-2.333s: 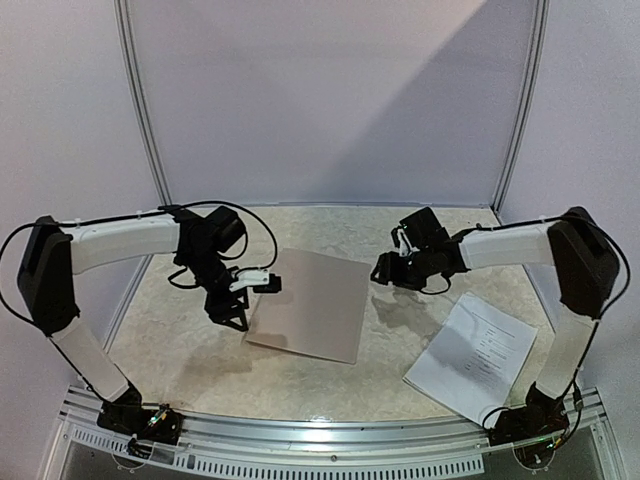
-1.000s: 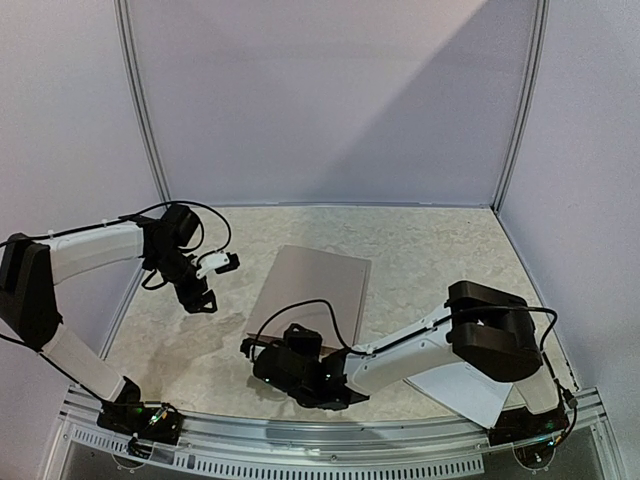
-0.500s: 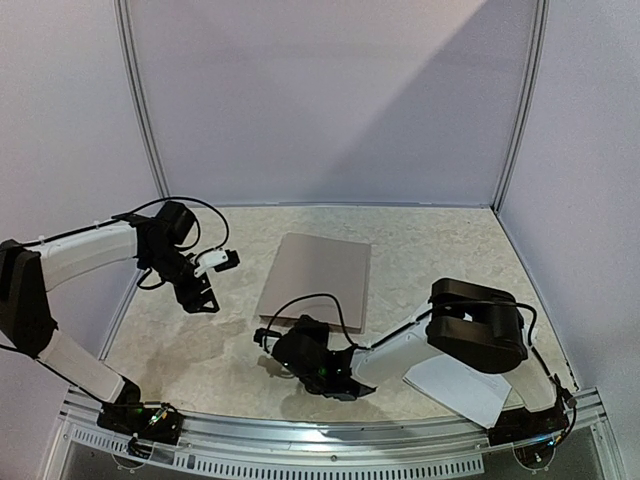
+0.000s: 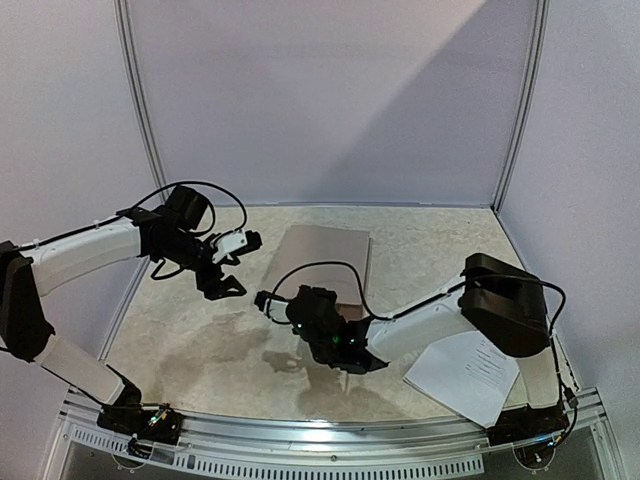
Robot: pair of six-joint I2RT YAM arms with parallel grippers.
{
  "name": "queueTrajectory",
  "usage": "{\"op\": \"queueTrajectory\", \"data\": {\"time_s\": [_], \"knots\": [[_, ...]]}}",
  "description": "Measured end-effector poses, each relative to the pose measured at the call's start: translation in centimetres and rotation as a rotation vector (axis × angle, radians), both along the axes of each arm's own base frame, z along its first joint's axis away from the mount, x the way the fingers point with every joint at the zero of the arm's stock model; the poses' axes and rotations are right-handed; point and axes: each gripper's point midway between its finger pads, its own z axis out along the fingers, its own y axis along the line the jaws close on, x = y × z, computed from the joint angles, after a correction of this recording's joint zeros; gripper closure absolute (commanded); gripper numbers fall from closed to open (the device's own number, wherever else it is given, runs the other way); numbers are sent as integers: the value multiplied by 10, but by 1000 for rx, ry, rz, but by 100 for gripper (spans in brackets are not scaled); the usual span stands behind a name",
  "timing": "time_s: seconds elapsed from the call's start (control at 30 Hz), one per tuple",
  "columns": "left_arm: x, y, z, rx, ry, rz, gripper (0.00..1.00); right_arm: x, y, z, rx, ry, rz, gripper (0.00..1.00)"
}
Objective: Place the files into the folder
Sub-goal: Open the folder at the center of the board.
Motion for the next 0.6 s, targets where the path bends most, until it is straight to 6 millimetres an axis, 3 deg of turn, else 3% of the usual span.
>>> {"op": "queueTrajectory", "data": {"time_s": [0.13, 0.23, 0.4, 0.5, 0.6], "knots": [[14, -22, 21, -30, -92, -31, 17, 3, 7, 52, 154, -12, 8, 100], [24, -27, 28, -33, -140, -28, 18, 3, 8, 73, 218, -18, 8, 100], [32, -25, 17, 10, -156, -31, 17, 2, -1, 64, 226, 23, -2, 100], [33, -20, -7, 76, -165, -47, 16, -3, -22, 53, 251, 104, -19, 100], [33, -21, -36, 158, -169, -78, 16, 1, -45, 55, 342, 191, -61, 89]]}}
